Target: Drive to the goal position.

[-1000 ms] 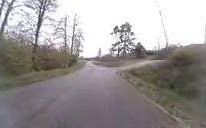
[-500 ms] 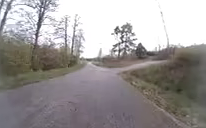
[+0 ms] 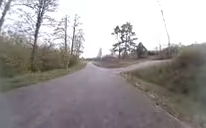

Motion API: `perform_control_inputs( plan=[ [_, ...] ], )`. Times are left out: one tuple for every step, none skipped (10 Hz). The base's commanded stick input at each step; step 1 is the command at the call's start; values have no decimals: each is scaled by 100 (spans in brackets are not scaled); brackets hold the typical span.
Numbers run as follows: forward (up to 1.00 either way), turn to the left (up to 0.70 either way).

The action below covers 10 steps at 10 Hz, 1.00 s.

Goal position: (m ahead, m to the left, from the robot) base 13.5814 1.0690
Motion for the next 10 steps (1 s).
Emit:
perform_control_inputs(
  plan=[
    [70, 0],
    [70, 0],
    [70, 0],
    [70, 0],
    [70, 0],
    [70, 0],
    [70, 0],
    [70, 0],
    [70, 0],
    [70, 0]
  ],
)
